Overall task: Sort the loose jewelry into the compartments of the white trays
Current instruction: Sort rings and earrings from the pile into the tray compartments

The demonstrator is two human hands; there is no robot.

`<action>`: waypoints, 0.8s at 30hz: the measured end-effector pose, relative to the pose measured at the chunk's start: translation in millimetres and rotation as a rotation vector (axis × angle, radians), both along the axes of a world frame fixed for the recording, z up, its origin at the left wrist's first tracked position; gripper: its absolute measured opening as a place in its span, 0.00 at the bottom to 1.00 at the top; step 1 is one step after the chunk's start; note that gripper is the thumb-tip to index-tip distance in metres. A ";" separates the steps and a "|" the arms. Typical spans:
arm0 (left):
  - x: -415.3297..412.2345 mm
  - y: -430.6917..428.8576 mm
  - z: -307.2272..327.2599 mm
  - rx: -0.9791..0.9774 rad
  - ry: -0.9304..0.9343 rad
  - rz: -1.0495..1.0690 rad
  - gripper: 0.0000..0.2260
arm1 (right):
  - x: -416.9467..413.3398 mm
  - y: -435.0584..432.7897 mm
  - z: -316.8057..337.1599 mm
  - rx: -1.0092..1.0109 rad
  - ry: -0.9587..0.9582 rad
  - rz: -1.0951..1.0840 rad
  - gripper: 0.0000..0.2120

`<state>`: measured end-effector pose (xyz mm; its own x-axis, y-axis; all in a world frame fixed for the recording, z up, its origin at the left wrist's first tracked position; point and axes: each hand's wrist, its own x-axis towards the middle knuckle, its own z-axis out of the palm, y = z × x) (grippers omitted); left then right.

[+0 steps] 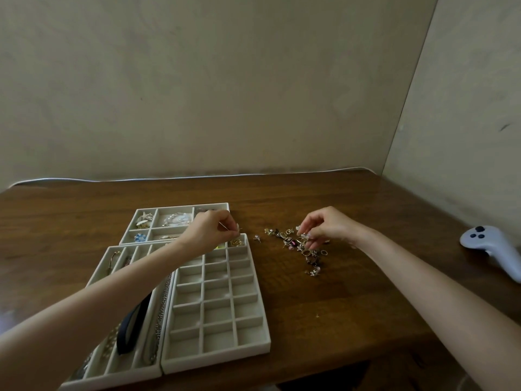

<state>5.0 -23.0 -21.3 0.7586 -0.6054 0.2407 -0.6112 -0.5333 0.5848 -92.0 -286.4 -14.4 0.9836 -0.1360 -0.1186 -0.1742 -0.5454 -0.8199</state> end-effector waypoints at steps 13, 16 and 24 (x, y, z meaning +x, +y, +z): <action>19.1 39.8 0.7 -0.097 0.064 0.059 0.11 | 13.6 32.4 5.9 0.117 -0.043 0.054 0.05; 22.9 52.5 1.5 -0.011 -0.005 0.042 0.08 | 25.2 51.1 6.0 0.093 -0.076 0.064 0.05; 27.2 72.2 1.4 0.228 -0.143 -0.033 0.05 | 57.3 107.0 9.8 0.072 -0.128 0.117 0.04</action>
<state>32.2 49.2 -19.9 0.7056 -0.6801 0.1988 -0.6982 -0.6197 0.3584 -34.7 -179.4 -4.6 0.9999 -0.0154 0.0032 -0.0048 -0.4949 -0.8689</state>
